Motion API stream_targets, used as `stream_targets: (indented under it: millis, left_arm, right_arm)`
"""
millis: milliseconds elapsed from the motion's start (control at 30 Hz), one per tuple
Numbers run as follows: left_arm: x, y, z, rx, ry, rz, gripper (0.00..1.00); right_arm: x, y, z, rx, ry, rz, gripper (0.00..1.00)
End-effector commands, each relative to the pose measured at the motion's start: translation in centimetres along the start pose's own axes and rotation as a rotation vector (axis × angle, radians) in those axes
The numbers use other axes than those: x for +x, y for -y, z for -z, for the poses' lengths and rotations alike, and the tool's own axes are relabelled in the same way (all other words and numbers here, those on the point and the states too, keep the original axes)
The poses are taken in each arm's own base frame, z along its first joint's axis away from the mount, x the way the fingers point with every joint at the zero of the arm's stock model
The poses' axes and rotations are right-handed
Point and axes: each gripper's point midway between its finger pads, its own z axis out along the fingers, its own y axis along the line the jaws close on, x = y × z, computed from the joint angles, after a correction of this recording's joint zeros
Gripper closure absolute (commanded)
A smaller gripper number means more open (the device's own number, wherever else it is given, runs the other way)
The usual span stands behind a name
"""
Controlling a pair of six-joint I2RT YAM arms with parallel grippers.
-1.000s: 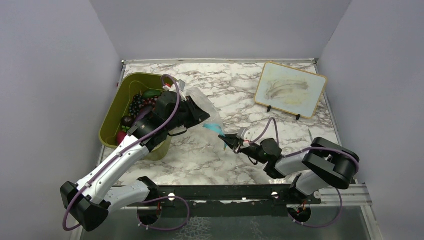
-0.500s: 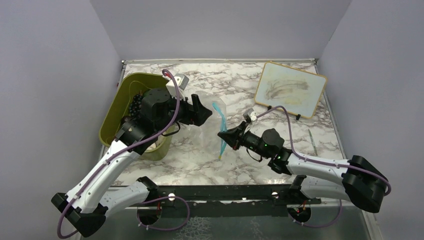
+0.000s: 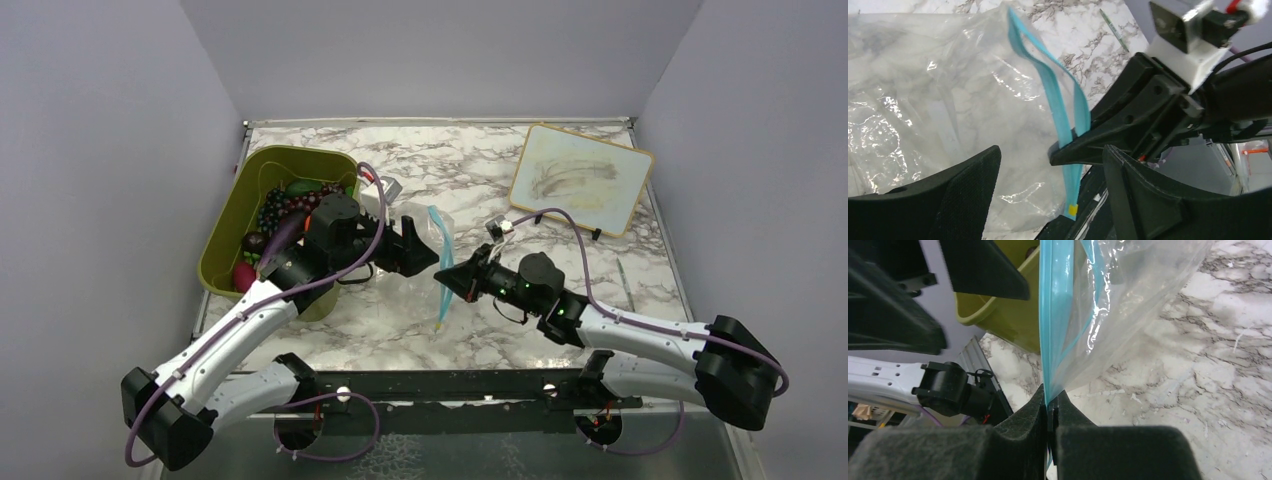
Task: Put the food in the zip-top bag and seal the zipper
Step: Open the zipper of the food storage bag.
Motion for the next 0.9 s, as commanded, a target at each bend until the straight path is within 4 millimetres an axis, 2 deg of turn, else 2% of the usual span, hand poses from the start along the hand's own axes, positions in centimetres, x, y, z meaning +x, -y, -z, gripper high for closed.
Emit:
stream_targets:
  millis: [0,100,300,367,533,600,733,867]
  left_arm:
    - [0.0,-0.8,-1.2,-0.017,0.016,0.019,0.24]
    - [1.2,-1.4,-2.2,-0.017,-0.037,0.035,0.22]
    - [3.0,-1.3,-3.7,0.045,-0.090,0.111,0.21]
    - [3.0,-0.9,-4.0,0.075,-0.083,0.129,0.30]
    - [2.9,-1.3,-3.9,0.044,-0.077,0.133,0.83]
    - [2.9,-1.1,-3.7,0.051,-0.076,0.122,1.00]
    - [2.6,-0.8,-3.3,0.060,-0.064,0.115,1.00]
    - [2.5,-1.0,-3.1,0.047,-0.050,0.101,1.00]
  right_arm:
    - [-1.9,-2.4,0.5,-0.101,0.069,0.010,0.97]
    - [-2.1,-2.7,0.7,-0.118,0.083,0.022,0.97]
    - [-1.7,-3.0,0.9,-0.146,0.069,0.050,0.95]
    - [-1.4,-2.9,0.8,-0.148,0.059,0.052,0.94]
    - [-0.7,-2.2,1.1,-0.108,0.029,0.033,0.81]
    - [-0.6,-1.6,1.4,-0.068,0.026,0.004,0.78]
    - [-1.0,-1.0,2.3,-0.016,0.034,-0.020,0.75]
    - [-0.7,0.7,3.2,0.105,0.015,-0.072,0.68]
